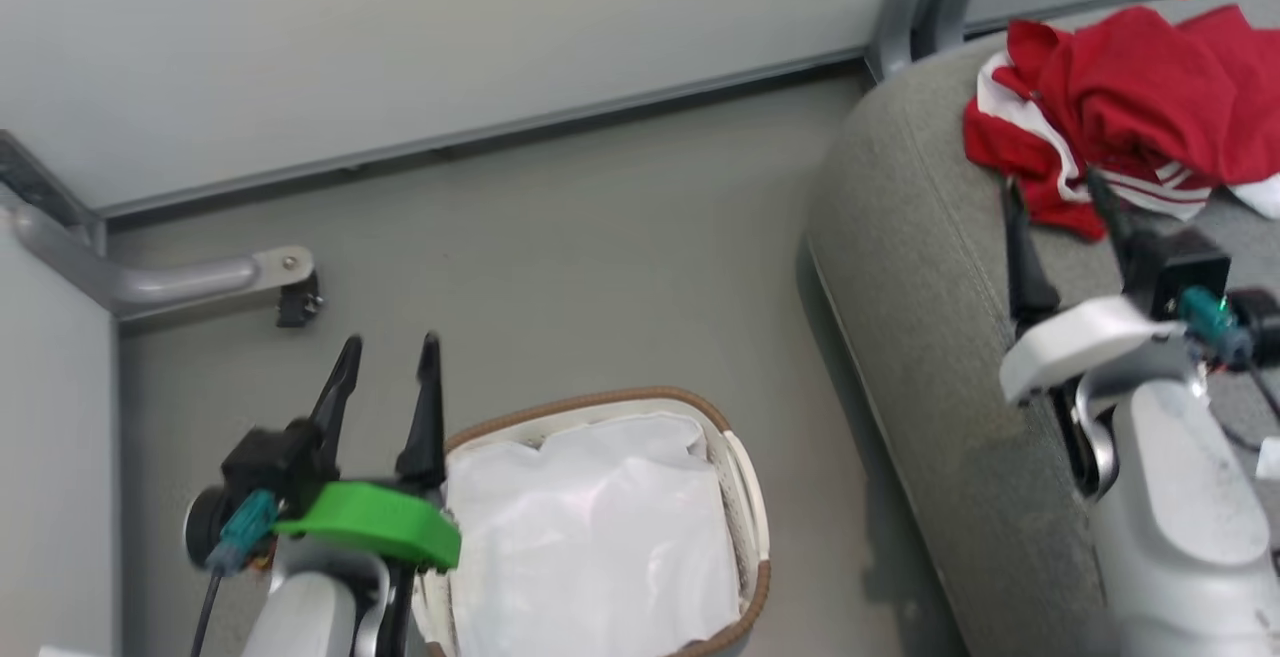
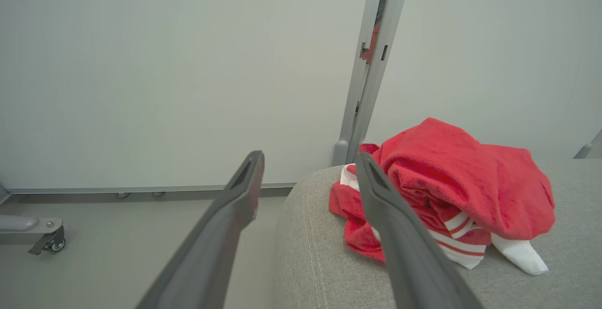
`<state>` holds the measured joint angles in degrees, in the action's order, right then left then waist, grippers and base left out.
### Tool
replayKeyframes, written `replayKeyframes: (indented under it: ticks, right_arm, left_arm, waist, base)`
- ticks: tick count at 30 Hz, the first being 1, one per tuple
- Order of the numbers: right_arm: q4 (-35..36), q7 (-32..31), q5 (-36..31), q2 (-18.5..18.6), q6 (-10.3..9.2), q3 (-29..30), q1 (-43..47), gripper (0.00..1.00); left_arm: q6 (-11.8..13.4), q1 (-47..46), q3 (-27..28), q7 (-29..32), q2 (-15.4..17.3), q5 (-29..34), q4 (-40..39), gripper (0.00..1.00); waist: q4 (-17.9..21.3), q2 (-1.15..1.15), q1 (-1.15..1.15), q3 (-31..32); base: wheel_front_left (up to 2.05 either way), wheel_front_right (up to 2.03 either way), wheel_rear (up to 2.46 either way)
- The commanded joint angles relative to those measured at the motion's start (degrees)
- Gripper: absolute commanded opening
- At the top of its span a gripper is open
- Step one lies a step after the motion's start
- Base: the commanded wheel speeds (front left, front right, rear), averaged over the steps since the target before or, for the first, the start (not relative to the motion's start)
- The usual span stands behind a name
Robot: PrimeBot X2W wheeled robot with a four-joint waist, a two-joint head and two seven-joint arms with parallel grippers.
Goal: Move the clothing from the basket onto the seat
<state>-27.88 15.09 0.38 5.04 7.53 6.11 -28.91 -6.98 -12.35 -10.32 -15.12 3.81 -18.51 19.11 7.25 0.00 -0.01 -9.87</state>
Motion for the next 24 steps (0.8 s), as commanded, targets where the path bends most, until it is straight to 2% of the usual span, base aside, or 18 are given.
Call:
replayKeyframes:
  ticks: [1, 7, 11, 18, 24]
  right_arm:
    - [0.59, 0.11, 0.63, -0.37, -0.08, 0.14, 2.58, 1.00]
    - [4.15, 0.11, 2.05, -1.93, -0.08, -1.04, 9.98, 1.00]
    - [6.75, 0.11, 6.61, -2.01, -0.08, -3.94, 14.47, 1.00]
    - [9.70, 0.11, 9.04, -1.99, -0.08, -7.08, 19.90, 1.00]
    - [10.33, 0.11, 9.62, -2.02, -0.08, -7.29, 21.54, 1.00]
  left_arm:
    - [0.19, 2.26, 1.29, -0.04, -0.28, 0.15, 0.31, 1.00]
    - [0.31, 8.16, 6.84, -0.05, -0.59, 0.28, -0.12, 1.00]
    - [0.14, 10.92, 9.11, -0.04, -0.81, 0.21, -0.73, 1.00]
    - [-0.17, 12.57, 9.09, -0.04, -0.90, -1.32, -1.83, 1.00]
    - [-0.24, 13.10, 8.62, -0.05, -0.90, -1.97, -2.25, 1.00]
  waist:
    - [-4.60, 0.00, 0.01, 4.89]
    - [-6.12, 0.00, 0.01, 6.06]
    - [-7.35, 0.00, 0.01, 6.18]
    - [-8.73, 0.00, 0.01, 6.51]
    - [-8.66, 0.00, 0.01, 6.69]
  base:
    - [0.00, 0.00, 0.00]
    - [0.00, 0.00, 0.00]
    - [0.00, 0.00, 0.00]
    - [0.00, 0.00, 0.00]
    - [0.00, 0.00, 0.00]
